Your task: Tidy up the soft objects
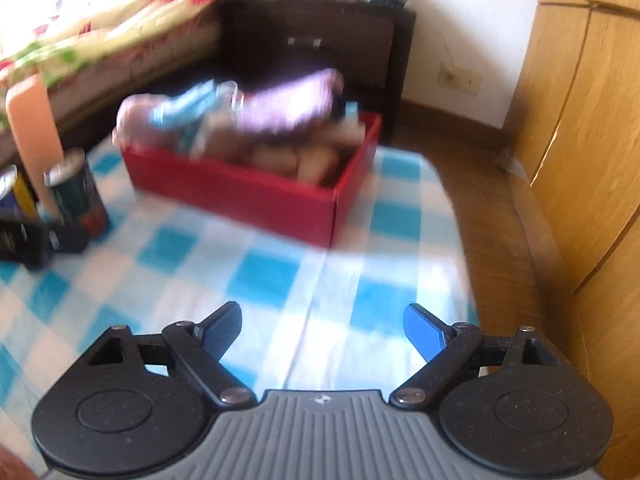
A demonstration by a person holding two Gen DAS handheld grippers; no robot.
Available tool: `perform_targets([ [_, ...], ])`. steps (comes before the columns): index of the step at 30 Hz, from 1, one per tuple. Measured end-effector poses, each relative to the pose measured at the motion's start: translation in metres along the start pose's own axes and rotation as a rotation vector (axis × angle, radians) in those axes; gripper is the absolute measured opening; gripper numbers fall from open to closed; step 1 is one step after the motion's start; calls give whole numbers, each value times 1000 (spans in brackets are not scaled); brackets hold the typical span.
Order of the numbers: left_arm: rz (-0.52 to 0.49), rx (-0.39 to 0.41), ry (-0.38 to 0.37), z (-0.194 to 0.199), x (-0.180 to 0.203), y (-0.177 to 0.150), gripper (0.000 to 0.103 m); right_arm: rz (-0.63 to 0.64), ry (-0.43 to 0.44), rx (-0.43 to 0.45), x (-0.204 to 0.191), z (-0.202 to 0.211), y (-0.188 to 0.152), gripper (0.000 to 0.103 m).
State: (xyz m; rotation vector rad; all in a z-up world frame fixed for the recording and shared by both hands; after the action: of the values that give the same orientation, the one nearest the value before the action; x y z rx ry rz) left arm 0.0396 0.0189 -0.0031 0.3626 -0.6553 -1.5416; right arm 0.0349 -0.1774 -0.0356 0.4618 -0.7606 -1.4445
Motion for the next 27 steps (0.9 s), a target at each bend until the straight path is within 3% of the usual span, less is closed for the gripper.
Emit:
perform_targets([
  [2, 14, -25, -1, -3, -1, -11, 97, 23, 31, -49, -6, -11, -7, 67],
  [7, 41, -69, -8, -10, -4, -33, 97, -64, 94, -79, -11, -26, -17, 68],
  [11, 3, -55, 24, -21, -6, -41, 98, -74, 63, -46, -25, -35, -31, 72],
  [15, 10, -1, 6, -33, -18, -46, 97, -68, 48, 45, -39, -39, -40, 85],
  [19, 33, 1, -9, -47, -27, -41, 97, -73, 50, 158, -53, -38, -47, 85],
  [22, 15, 10, 37, -57, -30, -44, 97, -60, 60, 165, -59, -41, -43, 85],
  [25, 73, -7, 1, -65, -38, -46, 98, -54, 61, 173, -63, -43, -41, 85],
  [27, 69, 16, 27, -67, -40, -47, 98, -58, 63, 173, -62, -43, -42, 85],
])
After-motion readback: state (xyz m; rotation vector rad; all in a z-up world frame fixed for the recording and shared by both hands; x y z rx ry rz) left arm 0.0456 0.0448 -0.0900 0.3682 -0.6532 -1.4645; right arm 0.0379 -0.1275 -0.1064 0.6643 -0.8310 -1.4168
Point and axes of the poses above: each gripper's, at about its wrist camera, not at the fingertips, and z roughly against the way its jaws point, x to its right, y to its top, the point moved 1 cm from there along -z, roughly the way its jaws point, and after that the axes turned 14 degrees about -y, right-handed, at the moved point
